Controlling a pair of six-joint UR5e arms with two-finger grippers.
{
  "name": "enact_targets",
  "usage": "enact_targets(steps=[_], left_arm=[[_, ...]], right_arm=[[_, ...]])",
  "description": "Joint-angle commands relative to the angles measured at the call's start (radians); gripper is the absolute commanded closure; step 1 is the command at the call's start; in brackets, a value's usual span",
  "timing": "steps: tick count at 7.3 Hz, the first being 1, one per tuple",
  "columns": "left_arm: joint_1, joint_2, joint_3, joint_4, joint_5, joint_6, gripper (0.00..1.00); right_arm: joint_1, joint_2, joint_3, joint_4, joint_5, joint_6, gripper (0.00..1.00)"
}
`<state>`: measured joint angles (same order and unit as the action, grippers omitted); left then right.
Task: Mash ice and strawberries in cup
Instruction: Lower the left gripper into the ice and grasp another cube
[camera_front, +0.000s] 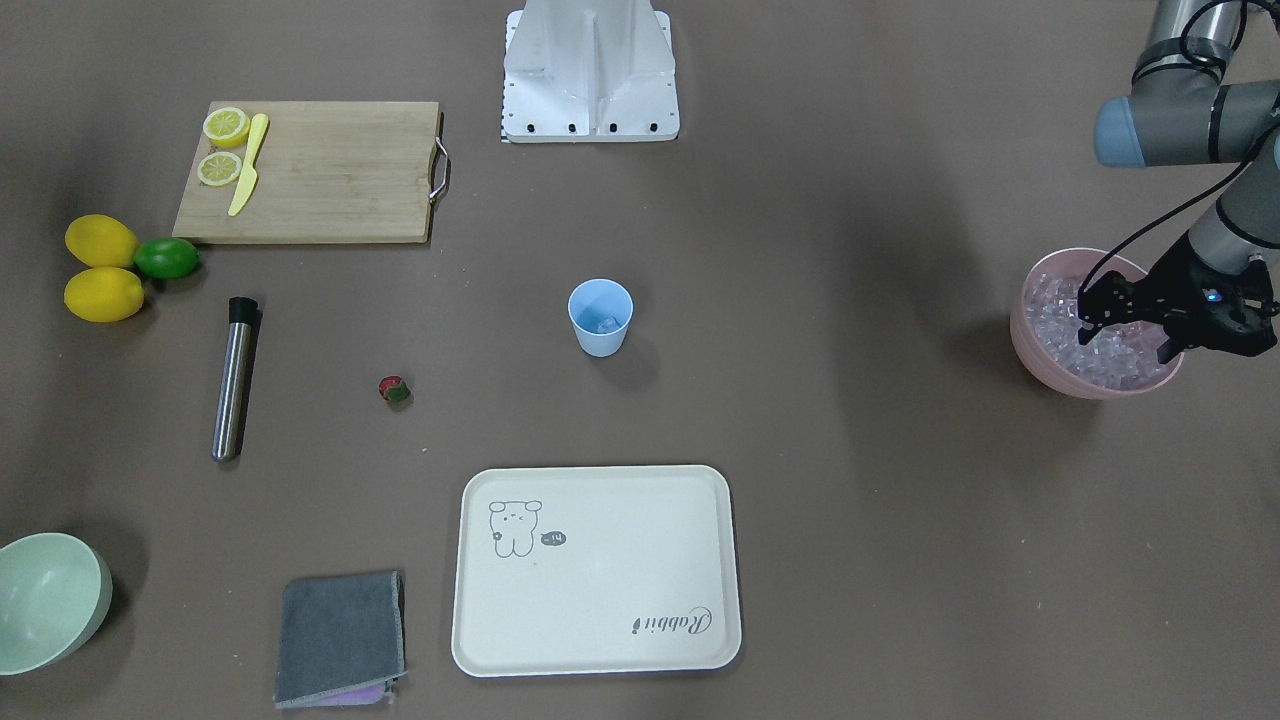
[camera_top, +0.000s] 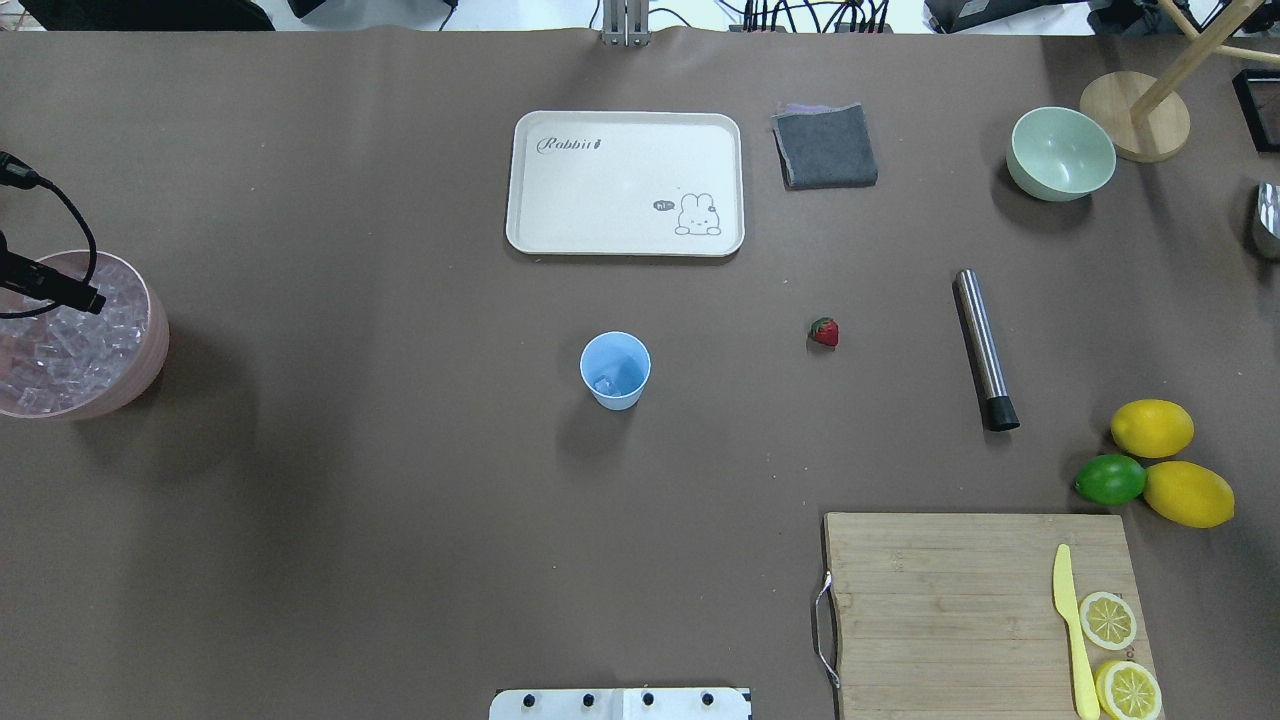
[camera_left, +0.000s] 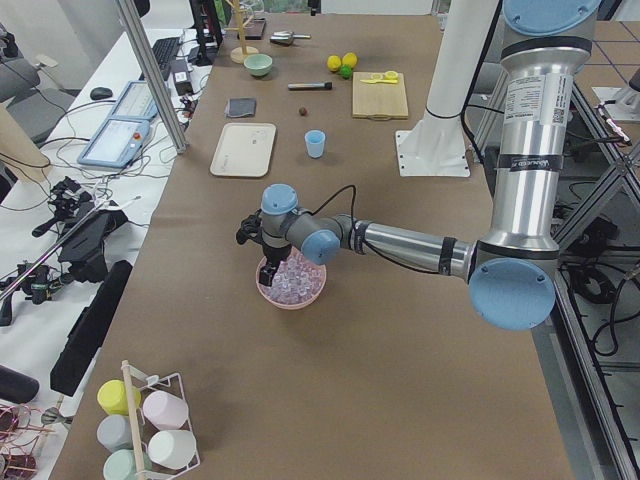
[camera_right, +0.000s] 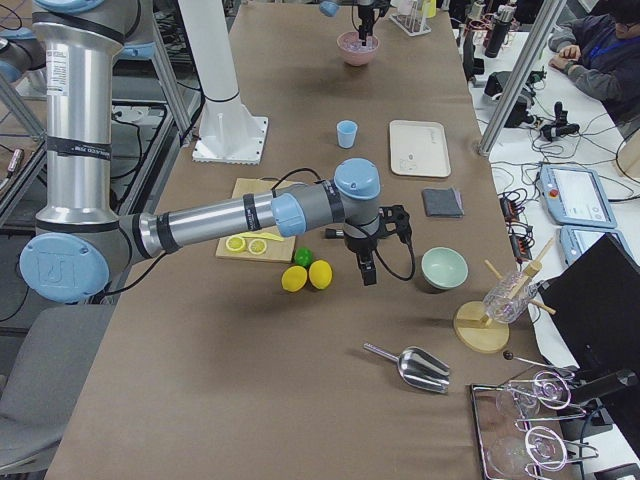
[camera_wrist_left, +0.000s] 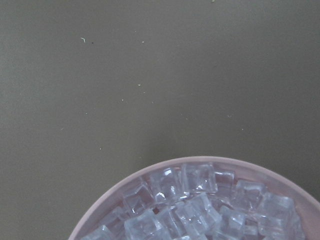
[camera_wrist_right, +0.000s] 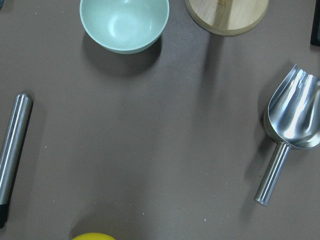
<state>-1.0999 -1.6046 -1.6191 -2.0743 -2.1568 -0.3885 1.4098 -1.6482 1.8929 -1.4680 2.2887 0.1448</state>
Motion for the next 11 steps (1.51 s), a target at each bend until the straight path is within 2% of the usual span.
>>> enact_targets(steps=[1, 2, 5, 9, 11], left_arm=[[0.002, 0.008, 0.007, -0.02, -0.002, -0.018, 0.06], [0.002, 0.009, 0.007, -0.021, -0.002, -0.021, 0.07], [0.009, 0.011, 0.004, -0.066, -0.023, -0.195, 0.1], [0.014, 0.038, 0.007, -0.089, -0.023, -0.213, 0.11], [0.014, 0.038, 0.007, -0.09, -0.021, -0.213, 0.19]], right_arm=[[0.0, 0.001, 0.0, 0.0, 0.0, -0.001, 0.0], [0.0, 0.001, 0.0, 0.0, -0.002, -0.001, 0.0], [-0.002, 0.001, -0.002, 0.0, -0.002, 0.001, 0.0], [-0.005, 0.001, -0.002, 0.0, -0.002, 0.007, 0.0], [-0.005, 0.001, -0.002, 0.0, -0.002, 0.007, 0.0]])
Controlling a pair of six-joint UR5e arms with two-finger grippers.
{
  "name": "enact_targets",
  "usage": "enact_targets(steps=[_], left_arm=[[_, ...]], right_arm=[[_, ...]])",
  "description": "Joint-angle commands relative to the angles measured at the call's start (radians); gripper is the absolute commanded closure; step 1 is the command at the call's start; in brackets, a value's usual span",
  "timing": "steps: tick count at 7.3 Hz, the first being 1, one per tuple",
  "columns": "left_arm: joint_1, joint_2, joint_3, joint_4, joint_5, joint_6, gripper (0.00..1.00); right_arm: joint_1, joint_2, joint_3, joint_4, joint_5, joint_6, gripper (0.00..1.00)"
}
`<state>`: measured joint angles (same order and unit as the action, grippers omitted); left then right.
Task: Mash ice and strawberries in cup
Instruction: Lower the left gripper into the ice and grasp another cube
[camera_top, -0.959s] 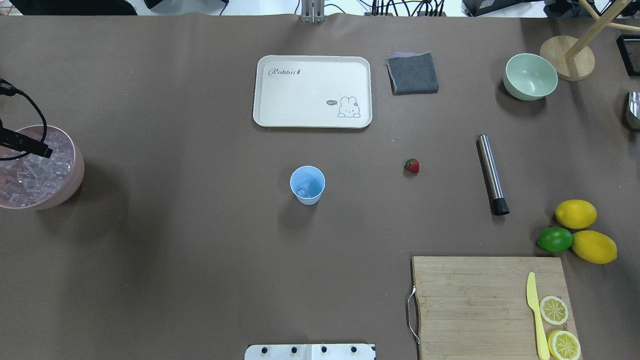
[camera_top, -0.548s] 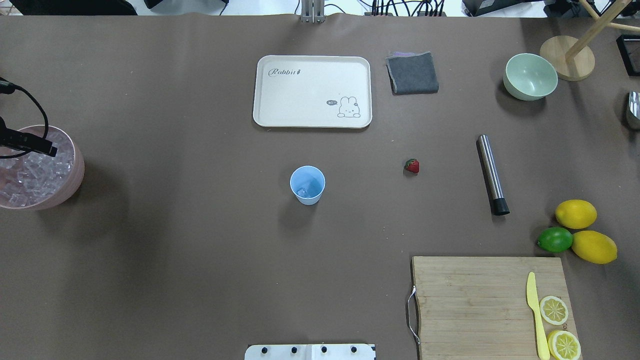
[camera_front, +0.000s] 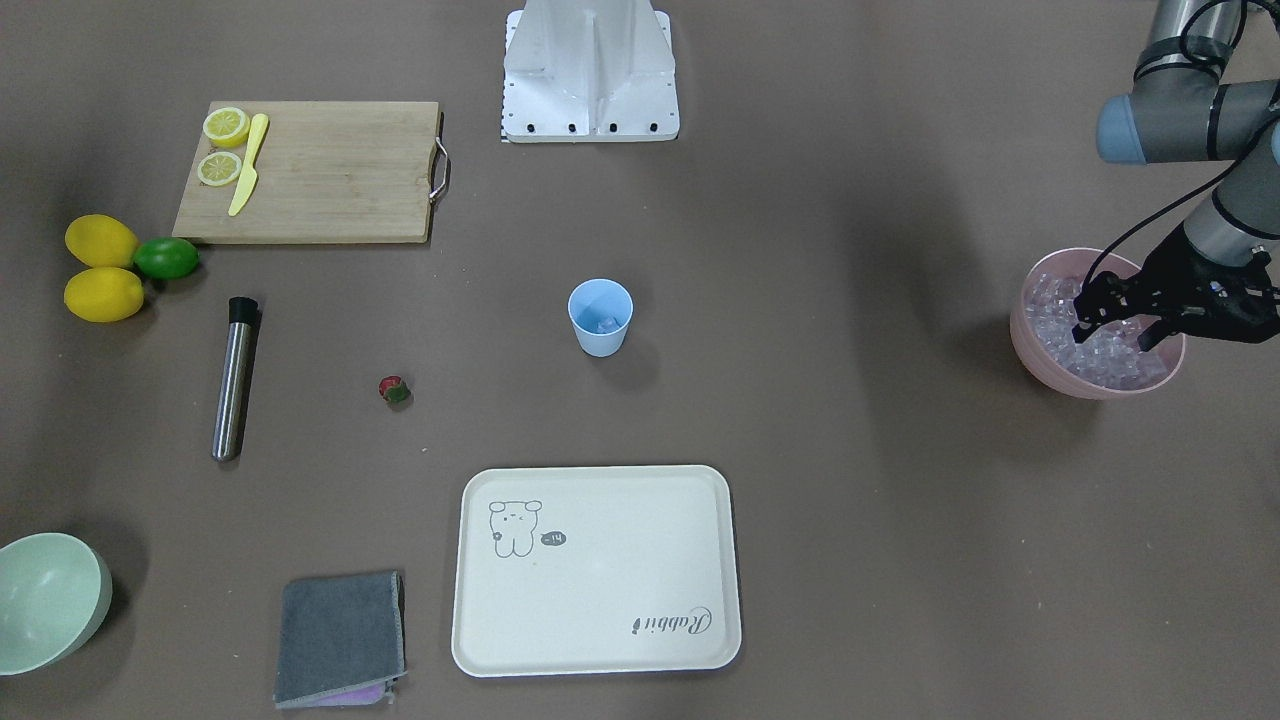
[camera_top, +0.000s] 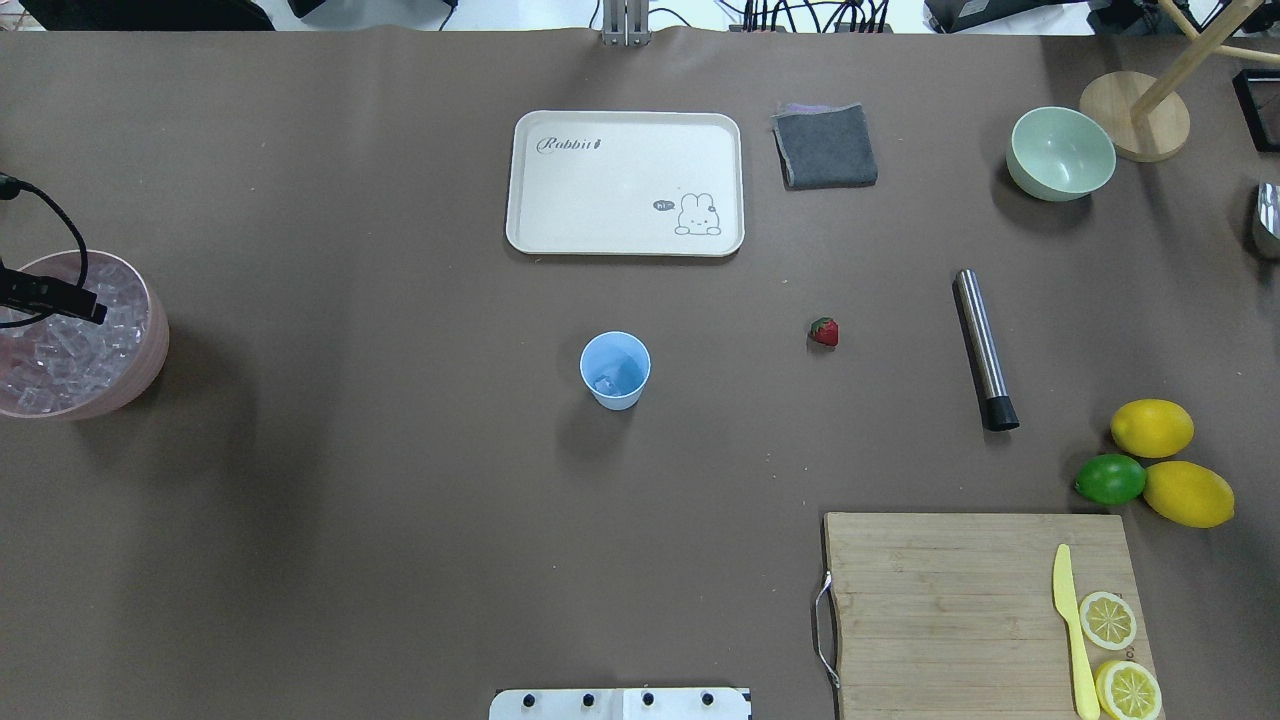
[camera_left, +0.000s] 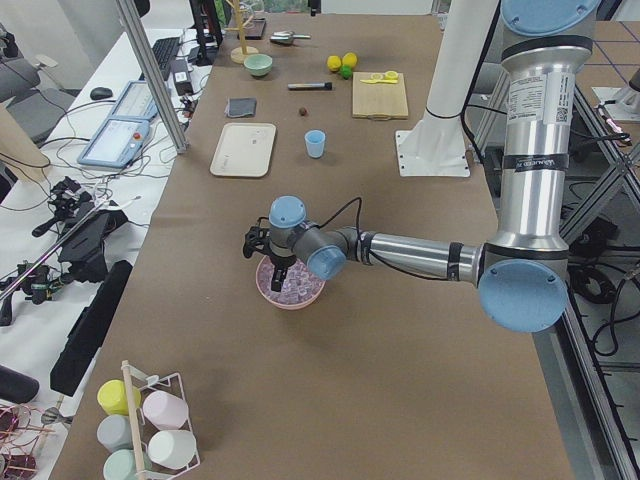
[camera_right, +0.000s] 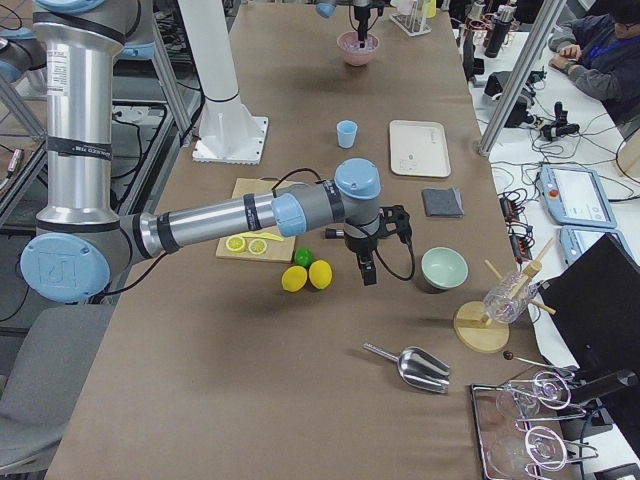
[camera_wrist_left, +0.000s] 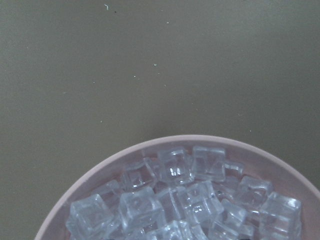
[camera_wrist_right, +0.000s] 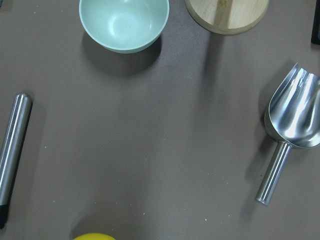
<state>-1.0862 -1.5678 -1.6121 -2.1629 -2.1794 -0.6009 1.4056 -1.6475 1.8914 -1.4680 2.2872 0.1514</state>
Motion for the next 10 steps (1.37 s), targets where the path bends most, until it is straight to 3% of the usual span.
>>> enact_targets(steps=[1, 4, 7, 8, 9, 10], left_arm=[[0.0, 0.0, 0.001, -0.002, 0.001, 0.001, 0.22], [0.003, 0.0, 0.005, -0.017, 0.003, 0.001, 0.24], [0.003, -0.005, 0.051, -0.092, 0.001, -0.004, 0.33], [0.003, -0.003, 0.043, -0.092, 0.0, -0.005, 0.42], [0.003, -0.003, 0.041, -0.091, 0.0, -0.005, 0.57], [0.003, -0.003, 0.038, -0.092, -0.002, -0.005, 0.8]], right_arm=[[0.0, 0.0, 0.0, 0.0, 0.0, 0.002, 0.0], [-0.002, 0.0, 0.0, 0.0, -0.002, 0.002, 0.0], [-0.002, 0.0, 0.0, 0.0, -0.002, 0.002, 0.0], [-0.002, 0.0, 0.0, 0.0, -0.002, 0.002, 0.0], [-0.002, 0.0, 0.0, 0.0, -0.002, 0.002, 0.0], [-0.002, 0.0, 0.0, 0.0, -0.002, 0.002, 0.0]])
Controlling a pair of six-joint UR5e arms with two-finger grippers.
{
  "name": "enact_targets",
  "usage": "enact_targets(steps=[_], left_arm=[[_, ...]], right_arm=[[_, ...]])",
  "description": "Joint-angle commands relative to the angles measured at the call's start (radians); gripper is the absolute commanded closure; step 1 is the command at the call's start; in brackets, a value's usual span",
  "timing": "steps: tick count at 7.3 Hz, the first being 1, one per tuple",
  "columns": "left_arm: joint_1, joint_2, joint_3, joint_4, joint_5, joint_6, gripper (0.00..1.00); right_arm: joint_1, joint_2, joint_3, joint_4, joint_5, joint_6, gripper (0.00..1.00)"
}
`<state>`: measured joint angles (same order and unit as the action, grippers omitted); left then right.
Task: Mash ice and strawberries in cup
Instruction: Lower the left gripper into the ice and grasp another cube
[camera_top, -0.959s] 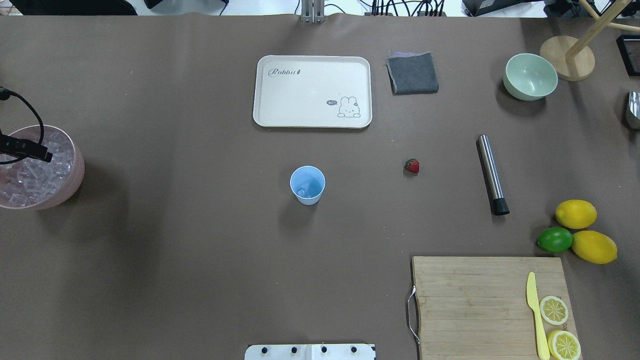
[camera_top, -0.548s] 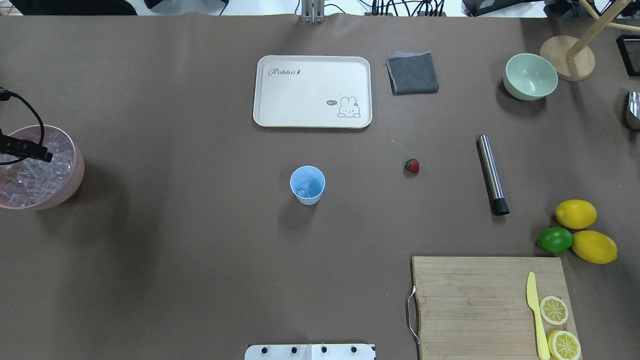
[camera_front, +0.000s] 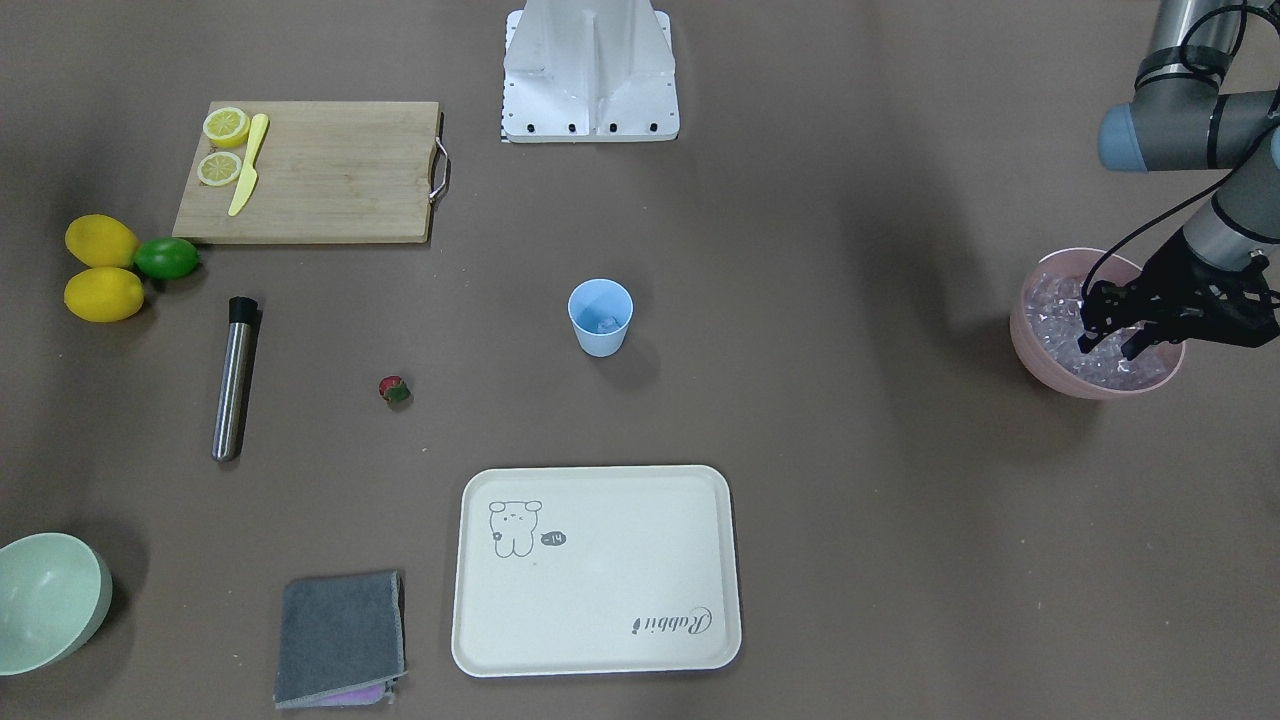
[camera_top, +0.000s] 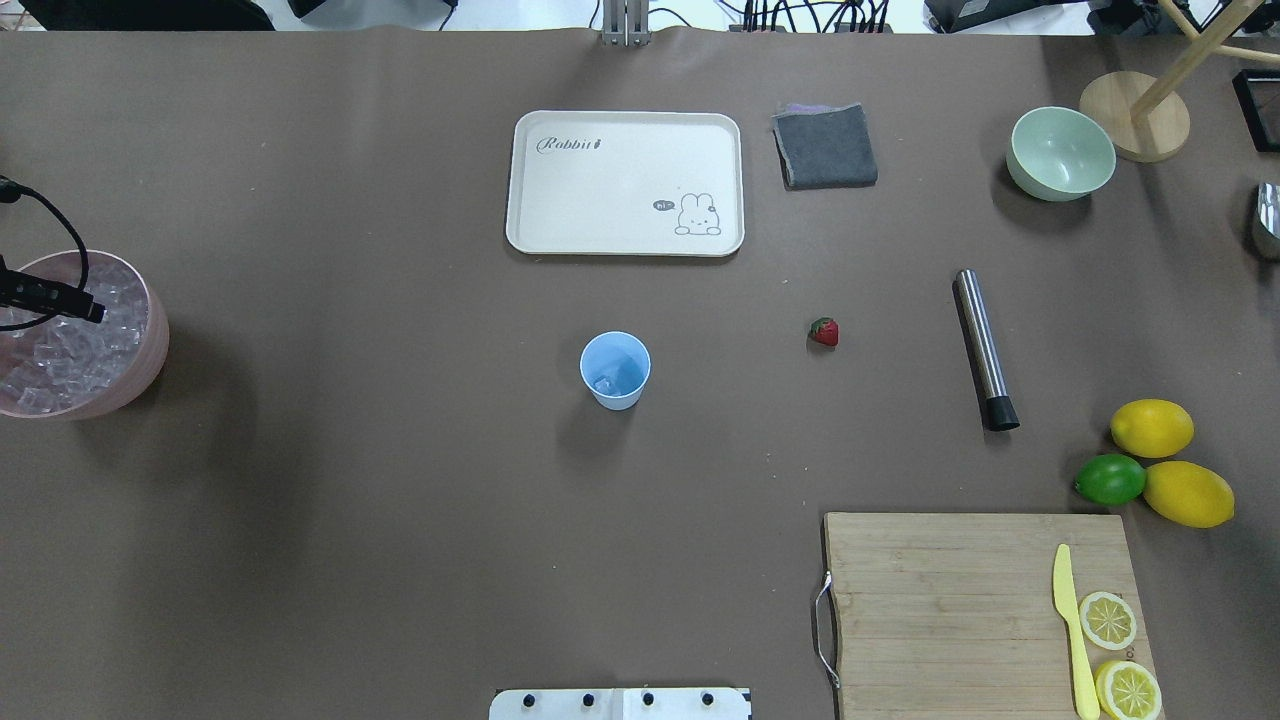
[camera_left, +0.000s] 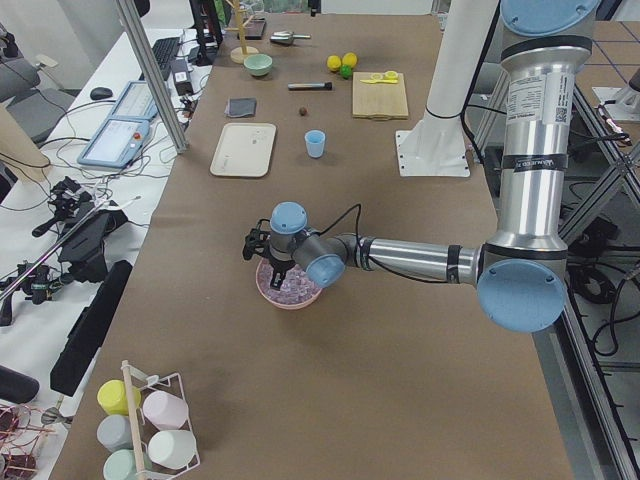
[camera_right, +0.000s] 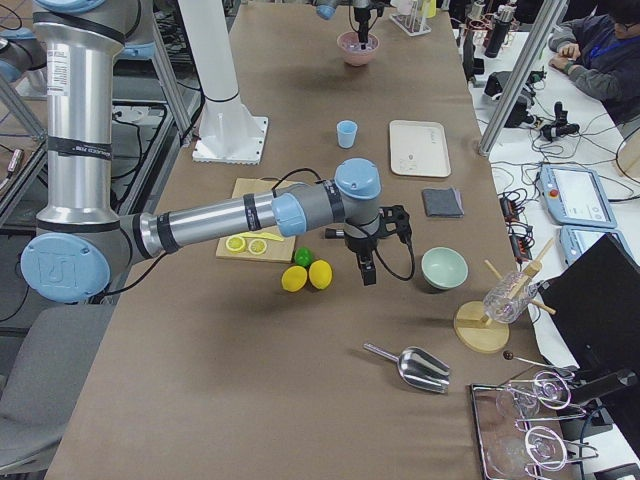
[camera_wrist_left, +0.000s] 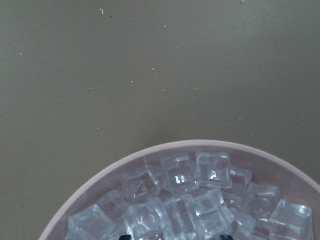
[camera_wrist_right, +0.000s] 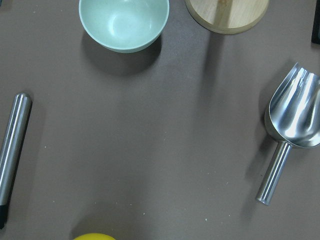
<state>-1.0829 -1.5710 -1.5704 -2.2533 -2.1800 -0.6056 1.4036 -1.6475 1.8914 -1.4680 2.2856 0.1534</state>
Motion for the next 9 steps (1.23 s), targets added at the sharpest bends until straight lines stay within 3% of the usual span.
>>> enact_targets(steps=[1, 7, 9], left_arm=[[0.0, 0.003, -0.016, 0.0, -0.041, 0.001, 0.98], [-0.08, -0.033, -0.148, 0.084, -0.17, -0.025, 1.0], [-0.039, -0.163, -0.151, 0.081, -0.162, -0.307, 1.0]], right_arm=[[0.0, 0.0, 0.0, 0.0, 0.0, 0.0, 0.0], [0.0, 0.0, 0.0, 0.0, 0.002, 0.0, 0.0], [0.0, 0.0, 0.002, 0.0, 0.002, 0.0, 0.0]])
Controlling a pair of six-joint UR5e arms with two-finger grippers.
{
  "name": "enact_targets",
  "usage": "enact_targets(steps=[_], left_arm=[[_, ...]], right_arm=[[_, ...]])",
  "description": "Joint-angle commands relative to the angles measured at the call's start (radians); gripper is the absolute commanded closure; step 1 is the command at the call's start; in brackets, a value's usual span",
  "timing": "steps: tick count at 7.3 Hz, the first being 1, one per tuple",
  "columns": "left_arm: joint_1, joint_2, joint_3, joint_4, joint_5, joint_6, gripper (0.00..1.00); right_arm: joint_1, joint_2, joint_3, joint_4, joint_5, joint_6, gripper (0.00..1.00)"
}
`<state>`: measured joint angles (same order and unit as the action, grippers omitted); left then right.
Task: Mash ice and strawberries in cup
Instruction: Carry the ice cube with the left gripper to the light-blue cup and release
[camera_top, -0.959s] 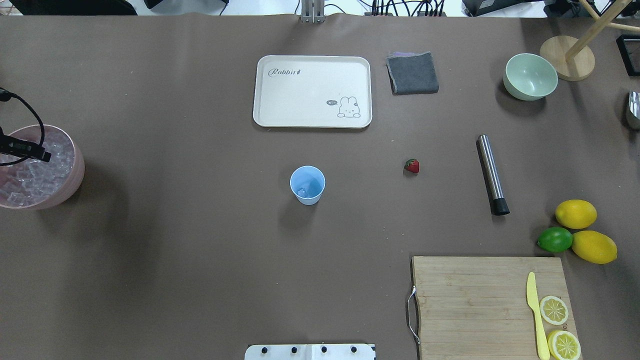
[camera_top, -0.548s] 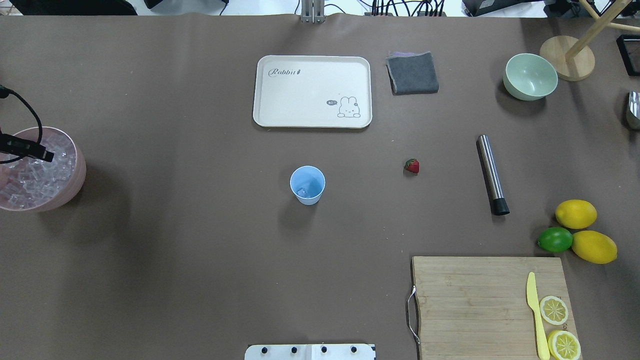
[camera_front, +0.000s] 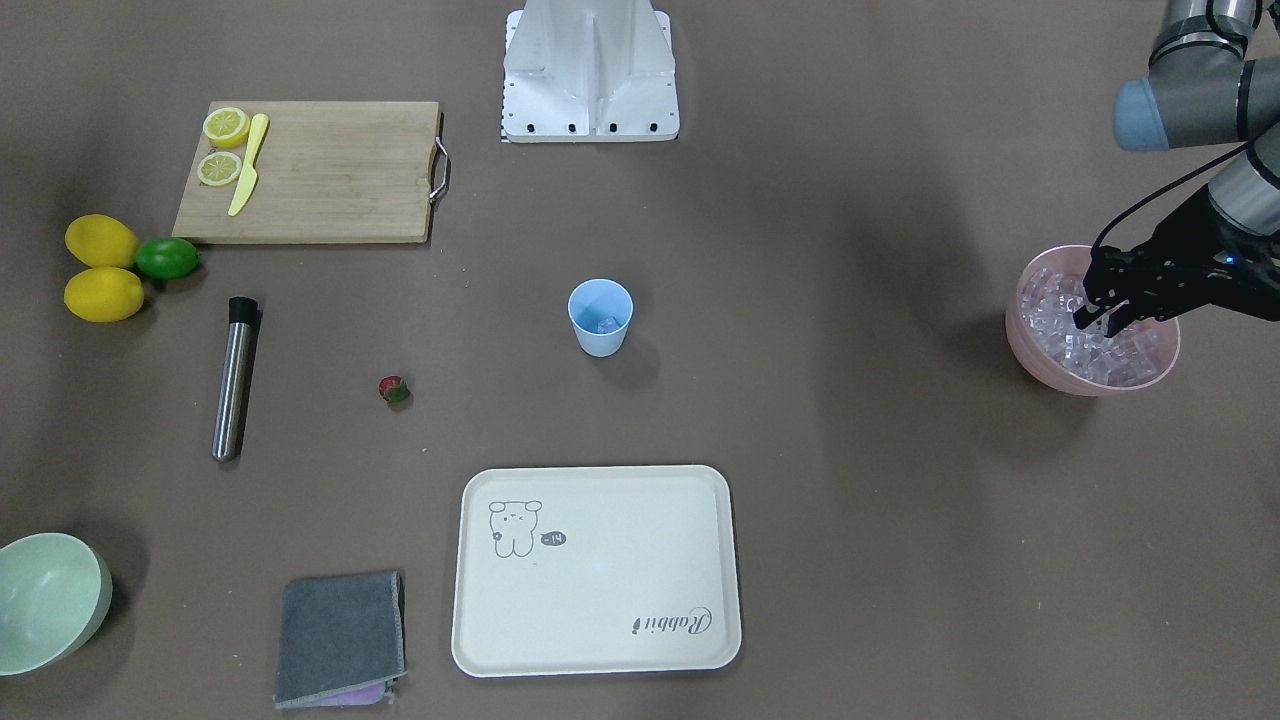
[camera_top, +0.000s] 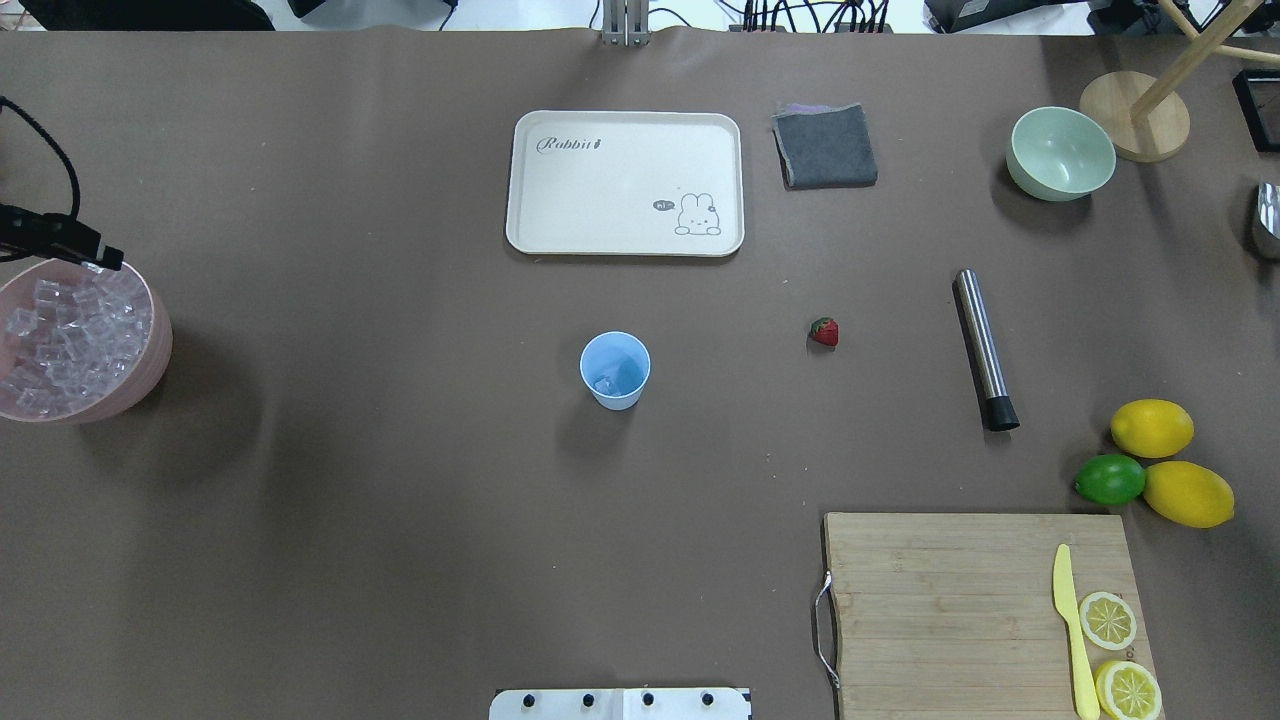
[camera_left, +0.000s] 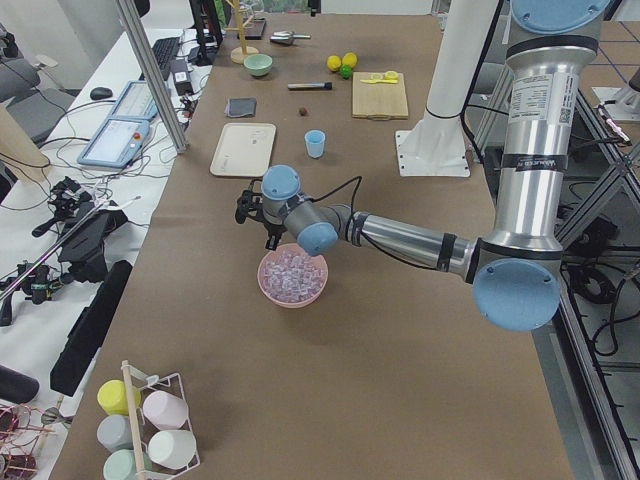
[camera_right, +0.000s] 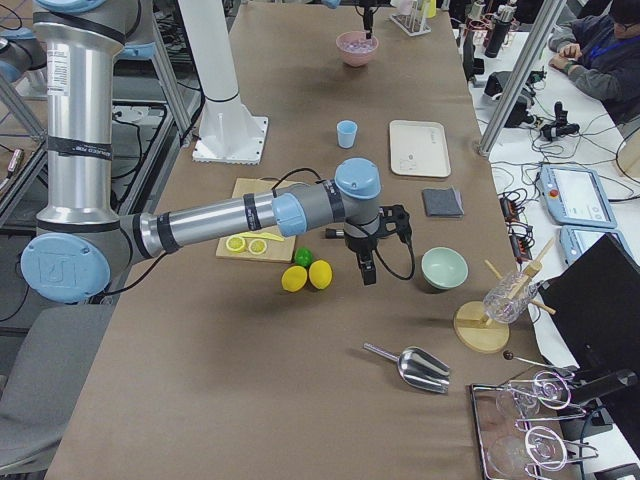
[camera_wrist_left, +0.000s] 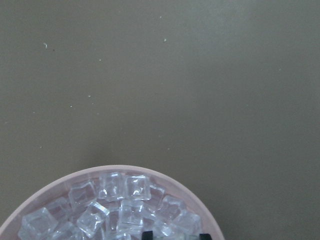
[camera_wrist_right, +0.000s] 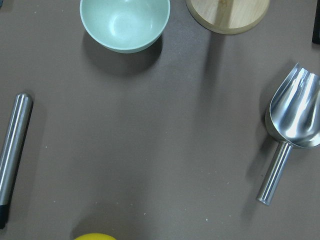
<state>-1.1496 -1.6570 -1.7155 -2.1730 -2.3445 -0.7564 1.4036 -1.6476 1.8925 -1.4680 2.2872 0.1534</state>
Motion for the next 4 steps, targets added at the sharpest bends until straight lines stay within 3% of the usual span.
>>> enact_targets(steps=[1, 4], left_arm=[[0.086, -0.125, -0.006, -0.001, 0.007, -0.264, 1.0], [0.306, -0.278, 0.0, 0.007, 0.222, -0.548, 1.0]], right_arm=[[0.0, 0.0, 0.0, 0.0, 0.0, 0.0, 0.0], [0.0, 0.0, -0.001, 0.0, 0.0, 0.0, 0.0]])
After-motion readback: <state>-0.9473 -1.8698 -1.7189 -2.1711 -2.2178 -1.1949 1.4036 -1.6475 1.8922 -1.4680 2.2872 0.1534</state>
